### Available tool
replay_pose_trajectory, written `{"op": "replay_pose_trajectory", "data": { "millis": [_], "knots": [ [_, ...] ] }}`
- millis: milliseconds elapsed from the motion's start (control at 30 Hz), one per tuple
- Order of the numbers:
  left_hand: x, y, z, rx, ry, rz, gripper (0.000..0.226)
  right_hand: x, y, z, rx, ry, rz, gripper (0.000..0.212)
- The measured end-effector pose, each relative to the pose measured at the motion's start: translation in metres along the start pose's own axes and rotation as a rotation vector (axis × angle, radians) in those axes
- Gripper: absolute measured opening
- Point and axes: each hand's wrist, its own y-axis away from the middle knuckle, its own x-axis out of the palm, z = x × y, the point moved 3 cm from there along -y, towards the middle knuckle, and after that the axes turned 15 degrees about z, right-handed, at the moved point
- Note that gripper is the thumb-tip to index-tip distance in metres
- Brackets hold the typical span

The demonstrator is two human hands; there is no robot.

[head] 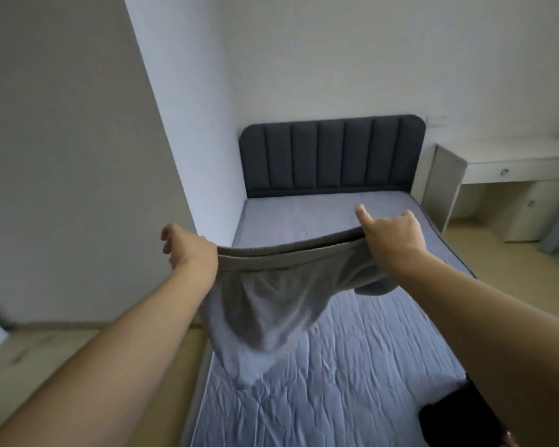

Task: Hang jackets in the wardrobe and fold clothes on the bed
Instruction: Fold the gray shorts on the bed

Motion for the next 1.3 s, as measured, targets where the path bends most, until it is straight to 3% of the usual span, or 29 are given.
{"op": "replay_pose_trajectory", "data": {
  "millis": [67,200,333,467,567,633,733,800,900,933,967,1067,1133,1200,1300],
  "knots": [
    [0.008,0.009,0.009,-0.014,0.003,0.102,0.034,-0.011,0.006,0.008,0.045,0.026,0.196,0.025],
    [0.026,0.012,0.0,0.016,-0.13,0.386,0.029,-0.014,0.018,0.028,0.071,0.037,0.623,0.02],
    [0.058,-0.026,-0.052,0.095,-0.226,0.579,0.032,0.019,-0.002,0.055,-0.017,0.04,0.801,0.021],
    [0.108,-0.086,-0.148,0.178,-0.344,0.611,0.027,0.112,-0.044,0.093,-0.073,0.045,0.986,0.026],
    [0.158,-0.147,-0.26,0.278,-0.429,0.556,0.029,0.227,-0.09,0.139,-0.107,0.025,1.068,0.022],
    [0.187,-0.184,-0.343,0.329,-0.38,0.503,0.035,0.315,-0.118,0.177,-0.113,0.021,1.029,0.021],
    [0.225,-0.234,-0.457,0.344,-0.127,0.355,0.044,0.454,-0.16,0.231,-0.08,-0.05,0.842,0.027],
    [0.267,-0.26,-0.528,0.306,0.187,0.371,0.048,0.543,-0.183,0.262,-0.094,-0.184,0.687,0.029],
    [0.356,-0.26,-0.641,0.235,0.803,0.557,0.069,0.675,-0.195,0.304,-0.177,-0.349,0.594,0.047],
    [0.382,-0.251,-0.672,0.204,0.948,0.527,0.07,0.715,-0.192,0.317,-0.17,-0.402,0.577,0.056],
    [0.401,-0.244,-0.694,0.154,1.028,0.397,0.067,0.748,-0.188,0.329,-0.15,-0.445,0.52,0.062],
    [0.424,-0.25,-0.717,0.015,1.068,-0.032,0.046,0.799,-0.183,0.346,-0.117,-0.536,0.153,0.06],
    [0.422,-0.26,-0.708,0.02,1.034,-0.17,0.029,0.802,-0.188,0.341,-0.121,-0.651,-0.009,0.06],
    [0.414,-0.265,-0.695,0.088,1.039,-0.154,0.017,0.802,-0.192,0.332,-0.149,-0.724,0.001,0.062],
    [0.391,-0.296,-0.664,0.103,1.173,-0.073,0.017,0.8,-0.196,0.32,-0.141,-0.918,0.052,0.066]
  ]
}}
